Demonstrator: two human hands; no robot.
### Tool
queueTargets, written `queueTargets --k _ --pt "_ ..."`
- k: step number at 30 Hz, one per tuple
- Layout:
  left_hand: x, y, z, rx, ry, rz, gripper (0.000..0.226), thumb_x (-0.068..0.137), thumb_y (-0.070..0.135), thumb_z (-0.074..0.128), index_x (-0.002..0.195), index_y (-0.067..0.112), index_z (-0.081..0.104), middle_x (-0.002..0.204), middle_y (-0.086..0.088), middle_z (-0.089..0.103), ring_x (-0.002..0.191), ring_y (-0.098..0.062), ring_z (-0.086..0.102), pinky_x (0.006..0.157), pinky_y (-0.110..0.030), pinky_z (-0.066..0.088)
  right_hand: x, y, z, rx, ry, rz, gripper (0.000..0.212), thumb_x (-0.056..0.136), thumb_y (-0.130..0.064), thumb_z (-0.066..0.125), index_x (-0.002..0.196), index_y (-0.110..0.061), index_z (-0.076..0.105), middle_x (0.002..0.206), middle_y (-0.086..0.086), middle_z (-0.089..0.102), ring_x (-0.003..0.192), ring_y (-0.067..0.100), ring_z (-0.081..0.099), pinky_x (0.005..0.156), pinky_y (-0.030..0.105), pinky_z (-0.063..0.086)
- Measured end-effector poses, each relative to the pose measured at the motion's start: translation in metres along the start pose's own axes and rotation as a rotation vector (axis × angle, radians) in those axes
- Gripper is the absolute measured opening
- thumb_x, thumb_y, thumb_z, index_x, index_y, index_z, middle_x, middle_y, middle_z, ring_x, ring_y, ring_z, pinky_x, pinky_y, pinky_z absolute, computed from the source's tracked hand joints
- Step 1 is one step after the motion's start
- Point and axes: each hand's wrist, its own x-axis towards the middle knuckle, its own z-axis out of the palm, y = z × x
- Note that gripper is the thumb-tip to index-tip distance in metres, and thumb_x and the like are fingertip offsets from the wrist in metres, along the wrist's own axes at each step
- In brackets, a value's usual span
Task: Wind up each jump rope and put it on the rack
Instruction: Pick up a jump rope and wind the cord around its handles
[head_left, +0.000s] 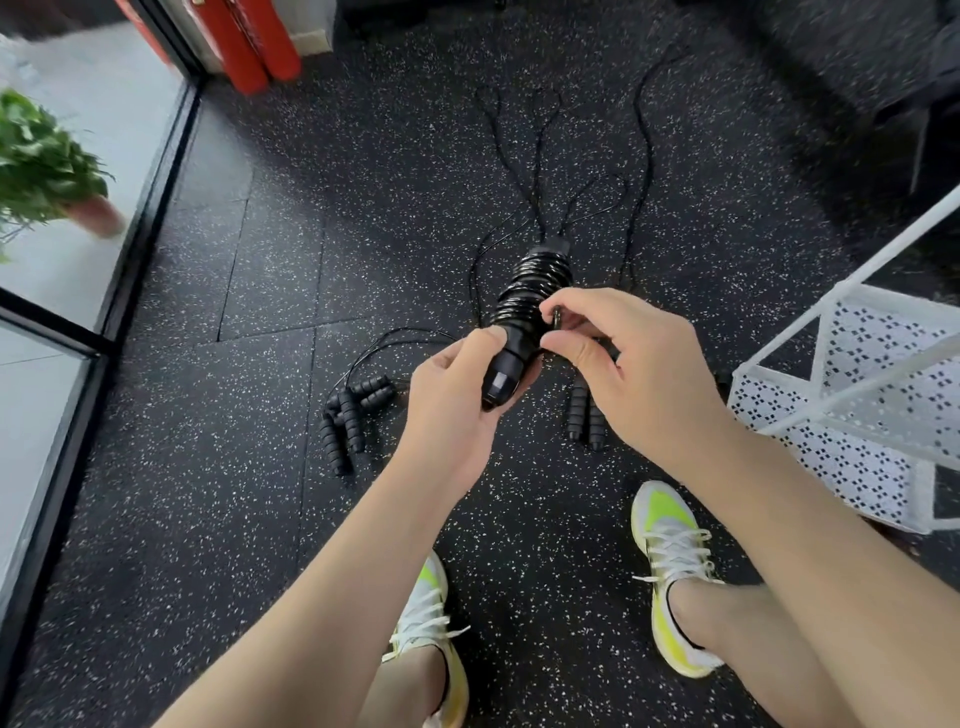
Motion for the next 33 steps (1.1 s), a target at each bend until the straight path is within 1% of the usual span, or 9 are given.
queueTargets --k 3,7,10,13,18,20,23,29,33 --pt "0.0 -0.002 0.001 0.061 -0.004 0.037 0.016 0.1 0.004 0.056 0.105 -0.004 0.069 0.106 -0.017 0.076 0.095 -0.027 0.074 0.1 -0.048 0.056 -0.002 0.0 0.003 -0.013 0.085 -0.027 0.012 0.097 -0.013 0.067 0.106 -0.007 0.073 0.09 0.001 0.071 0.08 0.009 0.061 0.075 0.008 0.043" --pt "-0.002 -0.004 0.002 0.199 -0.029 0.123 0.028 0.09 0.016 0.068 0.116 0.006 0.073 0.113 -0.015 0.075 0.1 -0.03 0.07 0.102 -0.049 0.053 -0.002 -0.001 -0.001 -0.016 0.175 -0.121 0.016 0.096 -0.007 0.066 0.108 -0.006 0.077 0.096 0.005 0.077 0.085 0.011 0.069 0.077 0.019 0.054" --pt "-0.006 -0.005 0.004 0.287 -0.019 0.211 0.017 0.086 0.022 0.071 0.1 0.027 0.08 0.102 -0.008 0.071 0.091 -0.025 0.06 0.089 -0.042 0.048 -0.001 0.0 -0.001 0.005 0.191 -0.126 0.019 0.093 -0.005 0.072 0.111 -0.005 0.077 0.1 0.004 0.077 0.087 0.007 0.07 0.08 0.014 0.054" --pt "-0.01 -0.007 0.004 0.455 0.025 0.328 0.014 0.088 0.026 0.07 0.09 0.037 0.077 0.088 -0.002 0.069 0.08 -0.017 0.055 0.076 -0.038 0.045 -0.002 0.002 0.004 0.016 0.143 -0.142 0.025 0.086 0.0 0.078 0.11 -0.003 0.077 0.098 0.007 0.077 0.09 0.002 0.066 0.082 0.005 0.047" --pt "-0.012 -0.012 0.006 0.673 0.107 0.316 0.044 0.095 0.026 0.07 0.083 0.067 0.064 0.085 0.029 0.068 0.085 0.002 0.062 0.082 -0.016 0.049 0.002 0.011 0.001 0.095 0.005 -0.103 0.023 0.087 -0.001 0.076 0.109 -0.006 0.078 0.097 0.003 0.074 0.086 0.002 0.068 0.083 0.011 0.052" --pt "-0.011 -0.016 0.003 0.704 0.151 0.335 0.031 0.094 0.03 0.071 0.108 0.056 0.065 0.098 0.029 0.069 0.097 0.006 0.064 0.09 -0.019 0.049 0.002 0.012 0.002 0.083 -0.042 -0.091 0.024 0.088 0.001 0.074 0.11 -0.005 0.078 0.1 0.004 0.073 0.091 0.002 0.067 0.086 0.007 0.049" --pt "-0.012 -0.013 0.001 0.801 0.17 0.348 0.054 0.092 0.035 0.072 0.143 0.028 0.054 0.119 0.023 0.065 0.11 0.008 0.06 0.098 -0.016 0.045 0.0 0.013 0.004 0.014 -0.091 -0.099 0.025 0.091 0.002 0.069 0.114 -0.006 0.076 0.104 0.004 0.071 0.094 0.004 0.063 0.088 0.004 0.043" --pt "-0.023 -0.006 0.009 0.844 0.139 0.377 0.063 0.091 0.028 0.075 0.148 0.022 0.051 0.101 0.036 0.057 0.095 0.028 0.054 0.083 0.003 0.038 0.002 0.013 -0.001 -0.006 0.003 -0.096 0.015 0.091 -0.001 0.072 0.103 -0.008 0.08 0.098 0.0 0.072 0.091 0.004 0.065 0.086 0.007 0.046" --pt "-0.026 -0.003 0.009 0.912 0.119 0.426 0.065 0.089 0.025 0.076 0.148 0.026 0.05 0.11 0.026 0.066 0.103 0.017 0.059 0.095 -0.007 0.045 0.004 0.011 -0.006 -0.008 0.04 -0.097 0.014 0.088 -0.003 0.076 0.099 -0.011 0.08 0.096 -0.001 0.07 0.089 0.003 0.063 0.085 0.009 0.044"
